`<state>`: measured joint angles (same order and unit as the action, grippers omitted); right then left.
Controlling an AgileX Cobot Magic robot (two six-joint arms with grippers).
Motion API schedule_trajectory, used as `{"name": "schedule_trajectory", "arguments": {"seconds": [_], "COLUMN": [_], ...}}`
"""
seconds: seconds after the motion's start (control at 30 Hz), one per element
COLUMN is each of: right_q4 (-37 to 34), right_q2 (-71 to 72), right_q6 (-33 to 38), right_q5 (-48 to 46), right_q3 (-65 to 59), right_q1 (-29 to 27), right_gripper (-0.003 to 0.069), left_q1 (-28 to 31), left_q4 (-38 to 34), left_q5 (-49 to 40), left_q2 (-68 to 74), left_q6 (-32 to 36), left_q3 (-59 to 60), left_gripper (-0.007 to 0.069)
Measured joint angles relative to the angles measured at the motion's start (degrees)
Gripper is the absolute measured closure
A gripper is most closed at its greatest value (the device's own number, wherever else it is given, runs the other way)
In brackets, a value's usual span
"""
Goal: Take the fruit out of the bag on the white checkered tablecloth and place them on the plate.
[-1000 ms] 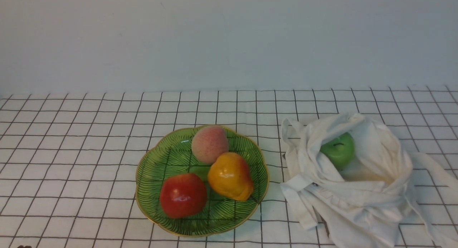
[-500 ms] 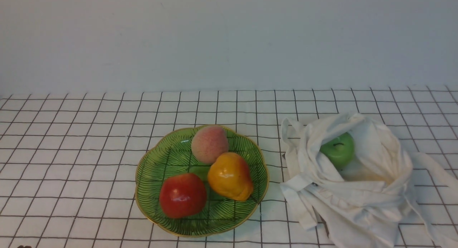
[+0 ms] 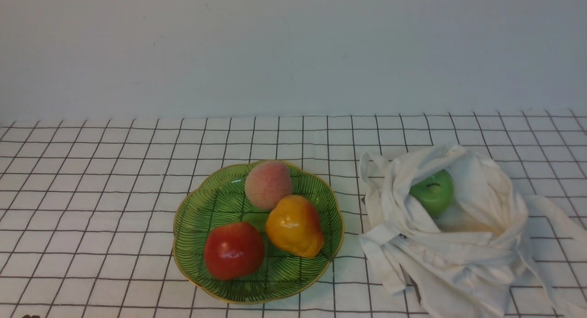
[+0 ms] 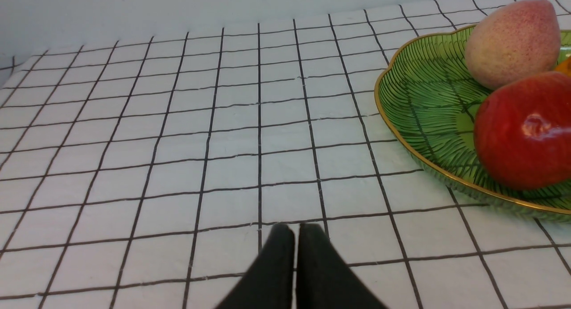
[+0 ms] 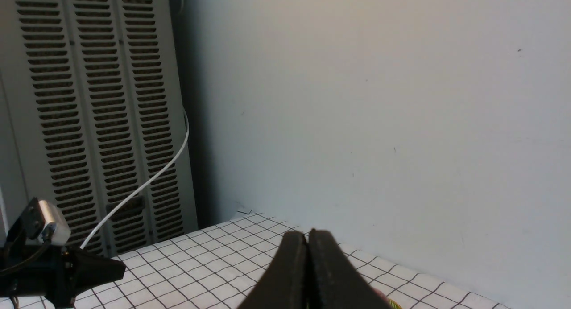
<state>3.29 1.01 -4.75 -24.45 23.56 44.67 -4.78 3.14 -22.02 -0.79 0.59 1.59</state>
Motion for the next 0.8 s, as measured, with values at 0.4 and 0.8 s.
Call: {"name": "schedule_trajectory", "arguments": {"seconds": [0.4, 0.8], "right_q4": [0.20, 1.08], "right_q2": [-0.05, -0.12], "right_q6": [0.32, 0.32], "right_q5": [0.16, 1.38], "right_q3": [-19.99, -24.58], "right_q1": [-36.51, -45.44], "right_gripper": [0.0671, 0.0671], "left_q1": [0.00, 0.00], "left_q4": [0.00, 0.00], "left_q5": [0.00, 0.00], "left_q2": [0.00, 0.00], "left_q6": [0.00, 0.00], "left_q3": [0.00, 0.00], "left_gripper": [0.0632, 0.0632]}}
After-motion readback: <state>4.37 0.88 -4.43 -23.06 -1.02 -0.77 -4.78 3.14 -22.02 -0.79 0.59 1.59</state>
